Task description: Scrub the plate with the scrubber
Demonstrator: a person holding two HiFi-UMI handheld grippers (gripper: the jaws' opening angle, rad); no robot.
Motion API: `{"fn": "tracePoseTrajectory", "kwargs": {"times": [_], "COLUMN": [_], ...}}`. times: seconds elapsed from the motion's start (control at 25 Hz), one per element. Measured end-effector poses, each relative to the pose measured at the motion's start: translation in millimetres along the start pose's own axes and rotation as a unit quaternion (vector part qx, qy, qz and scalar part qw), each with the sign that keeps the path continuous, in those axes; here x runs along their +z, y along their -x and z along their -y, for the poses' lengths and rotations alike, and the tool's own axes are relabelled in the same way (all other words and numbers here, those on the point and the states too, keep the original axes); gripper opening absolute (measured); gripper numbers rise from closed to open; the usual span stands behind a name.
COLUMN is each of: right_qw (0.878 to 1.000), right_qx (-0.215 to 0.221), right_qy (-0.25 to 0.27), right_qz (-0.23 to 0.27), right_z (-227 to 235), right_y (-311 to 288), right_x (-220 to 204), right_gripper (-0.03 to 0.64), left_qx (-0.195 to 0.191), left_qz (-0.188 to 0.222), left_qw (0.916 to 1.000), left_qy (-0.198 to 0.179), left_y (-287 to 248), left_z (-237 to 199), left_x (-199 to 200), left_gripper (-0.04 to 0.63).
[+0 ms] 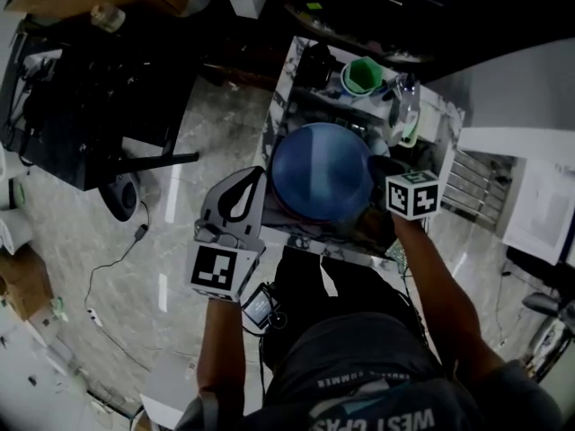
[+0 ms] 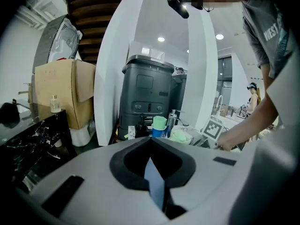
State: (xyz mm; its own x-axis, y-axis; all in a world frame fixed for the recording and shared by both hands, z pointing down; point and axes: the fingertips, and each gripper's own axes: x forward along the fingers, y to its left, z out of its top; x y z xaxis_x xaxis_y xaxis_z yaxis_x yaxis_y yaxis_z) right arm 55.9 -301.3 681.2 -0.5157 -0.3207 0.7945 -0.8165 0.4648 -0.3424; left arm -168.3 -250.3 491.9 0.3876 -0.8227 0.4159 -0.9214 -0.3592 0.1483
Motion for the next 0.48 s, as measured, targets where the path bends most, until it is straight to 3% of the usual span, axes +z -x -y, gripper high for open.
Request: {"fn": "tracePoseTrajectory", "kwargs": {"times": [0.28, 0.48], "right_qw": [0.998, 0.996], "right_qx": [0.033, 0.056], "right_qy": [-0.051, -0.053], "right_qz": [0.027, 0.042], "right_z": [-8.9, -21.3], "right_y": [36.9, 62.8], "right_x": [12.5, 25.0], "right_gripper": [0.037, 0.037], "left_qx": [0.027, 0.055], "left_qz": [0.006, 0.022], "left_qw": [0.9996, 0.9982], "left_qy": [-0.006, -0.012], "left_y": [19.1, 37.6], "left_z": [-11.0, -20.7], "left_x": [2.8, 10.5], "left_gripper": [0.002, 0.002]}}
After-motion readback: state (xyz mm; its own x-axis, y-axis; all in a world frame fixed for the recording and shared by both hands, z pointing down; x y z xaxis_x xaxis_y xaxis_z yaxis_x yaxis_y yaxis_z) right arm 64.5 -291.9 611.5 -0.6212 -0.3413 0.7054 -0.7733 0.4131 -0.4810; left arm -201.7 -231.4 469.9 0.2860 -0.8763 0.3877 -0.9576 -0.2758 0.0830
